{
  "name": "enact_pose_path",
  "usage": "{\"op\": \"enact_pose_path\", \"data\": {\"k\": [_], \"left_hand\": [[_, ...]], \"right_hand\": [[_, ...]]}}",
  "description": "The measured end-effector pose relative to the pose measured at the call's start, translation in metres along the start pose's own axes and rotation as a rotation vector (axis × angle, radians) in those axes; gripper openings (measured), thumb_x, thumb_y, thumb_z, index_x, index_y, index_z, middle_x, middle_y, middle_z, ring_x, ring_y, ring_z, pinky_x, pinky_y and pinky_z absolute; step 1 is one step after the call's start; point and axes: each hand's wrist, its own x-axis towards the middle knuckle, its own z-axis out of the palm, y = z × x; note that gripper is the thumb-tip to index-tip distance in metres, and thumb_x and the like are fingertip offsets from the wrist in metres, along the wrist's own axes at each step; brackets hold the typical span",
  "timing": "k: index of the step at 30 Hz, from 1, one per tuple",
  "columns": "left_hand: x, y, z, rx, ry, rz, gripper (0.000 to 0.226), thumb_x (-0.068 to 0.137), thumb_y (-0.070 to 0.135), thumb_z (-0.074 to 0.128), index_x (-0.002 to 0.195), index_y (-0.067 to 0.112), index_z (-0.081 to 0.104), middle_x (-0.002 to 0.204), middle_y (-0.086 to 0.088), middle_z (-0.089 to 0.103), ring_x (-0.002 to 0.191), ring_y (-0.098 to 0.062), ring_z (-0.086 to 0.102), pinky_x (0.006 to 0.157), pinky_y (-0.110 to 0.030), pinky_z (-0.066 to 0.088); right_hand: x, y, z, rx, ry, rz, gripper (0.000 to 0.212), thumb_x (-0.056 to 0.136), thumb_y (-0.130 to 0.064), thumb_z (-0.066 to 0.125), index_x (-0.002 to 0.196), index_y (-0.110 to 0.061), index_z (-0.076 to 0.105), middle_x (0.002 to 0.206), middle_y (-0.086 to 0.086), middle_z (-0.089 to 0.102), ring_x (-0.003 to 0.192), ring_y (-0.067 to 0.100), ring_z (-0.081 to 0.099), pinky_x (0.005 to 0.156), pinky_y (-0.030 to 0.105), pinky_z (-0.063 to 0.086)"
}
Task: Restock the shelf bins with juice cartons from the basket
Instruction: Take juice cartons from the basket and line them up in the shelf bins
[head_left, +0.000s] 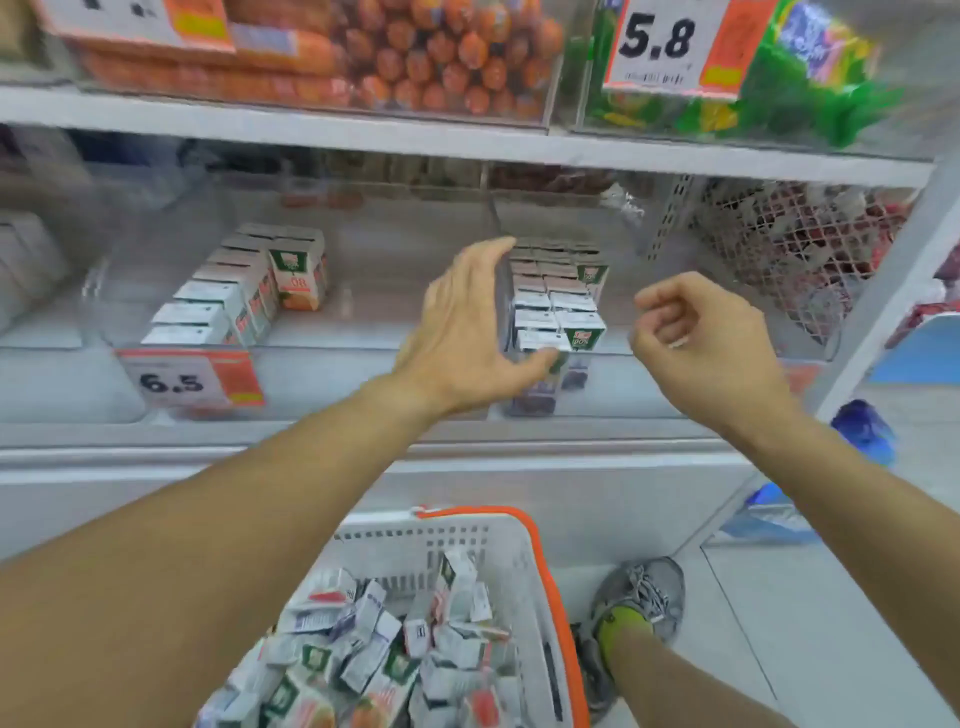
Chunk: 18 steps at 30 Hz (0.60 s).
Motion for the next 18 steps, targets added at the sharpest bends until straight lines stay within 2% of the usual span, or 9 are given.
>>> {"op": "enact_pose_path", "data": {"k": [2,3,5,7,9,12,14,16,18], "left_hand": [[-0.021,0.006,-0.010,-0.075,0.207,0.094,0.067,0.075,0.028,0.070,0.131,0.000,0.046,0.126,-0.013,0.050,0.117,-0.028,0.049,0.099,-0.045,0.041],[-0.036,0.007,-0.013,-0.088,0.260,0.138,0.052,0.075,0.018,0.068,0.122,0.000,0.052,0.115,-0.012,0.053,0.106,-0.026,0.053,0.091,-0.043,0.045],[-0.075,0.004,-0.010,-0.160,0.186,0.125,0.032,0.078,0.004,0.060,0.110,0.004,0.056,0.097,-0.007,0.056,0.084,-0.020,0.054,0.077,-0.039,0.048],[-0.126,-0.010,-0.001,-0.225,-0.043,-0.031,0.028,0.084,0.003,0.054,0.111,0.011,0.055,0.088,0.001,0.056,0.072,-0.017,0.053,0.071,-0.038,0.049],[-0.184,-0.039,0.014,-0.214,-0.336,-0.218,0.029,0.091,0.011,0.055,0.119,0.017,0.052,0.096,0.004,0.057,0.079,-0.016,0.057,0.075,-0.036,0.049],[-0.269,-0.091,0.027,-0.145,-0.707,-0.457,0.049,0.094,0.025,0.063,0.138,0.018,0.042,0.129,-0.002,0.052,0.115,-0.020,0.055,0.095,-0.033,0.045],[-0.315,-0.119,0.028,-0.112,-0.791,-0.575,0.057,0.092,0.030,0.066,0.141,0.018,0.041,0.138,-0.002,0.047,0.125,-0.021,0.049,0.102,-0.036,0.042],[-0.349,-0.139,0.028,-0.070,-0.771,-0.650,0.052,0.093,0.029,0.065,0.140,0.018,0.045,0.137,-0.002,0.048,0.126,-0.023,0.047,0.104,-0.036,0.040],[-0.370,-0.154,0.031,-0.040,-0.721,-0.692,0.048,0.093,0.023,0.064,0.138,0.019,0.047,0.137,-0.003,0.048,0.127,-0.023,0.044,0.106,-0.035,0.037]], "right_hand": [[-0.040,-0.016,0.008,0.078,-0.127,0.028,0.015,0.087,-0.011,0.062,0.096,-0.023,0.064,0.075,-0.007,0.064,0.063,0.006,0.060,0.060,0.015,0.046],[-0.056,-0.021,0.016,0.092,-0.196,0.040,0.015,0.086,-0.010,0.064,0.095,-0.023,0.064,0.073,-0.006,0.064,0.061,0.008,0.060,0.060,0.017,0.047],[-0.085,-0.023,0.038,0.070,-0.339,0.079,0.016,0.083,-0.010,0.067,0.089,-0.025,0.064,0.071,-0.006,0.064,0.062,0.013,0.063,0.063,0.023,0.050],[-0.109,-0.019,0.068,0.041,-0.505,0.150,0.013,0.083,-0.013,0.068,0.086,-0.025,0.064,0.072,-0.006,0.065,0.070,0.018,0.068,0.069,0.030,0.054],[-0.133,-0.012,0.102,0.006,-0.676,0.234,0.007,0.085,-0.015,0.068,0.086,-0.022,0.066,0.073,-0.004,0.066,0.075,0.021,0.070,0.073,0.034,0.057],[-0.173,0.000,0.155,-0.065,-0.919,0.345,0.006,0.088,-0.015,0.068,0.092,-0.012,0.069,0.087,0.004,0.070,0.080,0.022,0.068,0.075,0.029,0.054],[-0.202,0.010,0.189,-0.127,-1.071,0.371,0.007,0.089,-0.016,0.068,0.095,-0.014,0.068,0.096,0.003,0.066,0.085,0.019,0.061,0.083,0.030,0.051],[-0.229,0.018,0.218,-0.121,-1.198,0.389,0.011,0.087,-0.015,0.069,0.097,-0.018,0.064,0.104,0.008,0.068,0.090,0.020,0.061,0.091,0.037,0.052],[-0.253,0.022,0.239,-0.151,-1.282,0.372,0.032,0.084,-0.017,0.073,0.114,-0.017,0.063,0.119,0.007,0.064,0.105,0.022,0.061,0.097,0.039,0.050]]}}
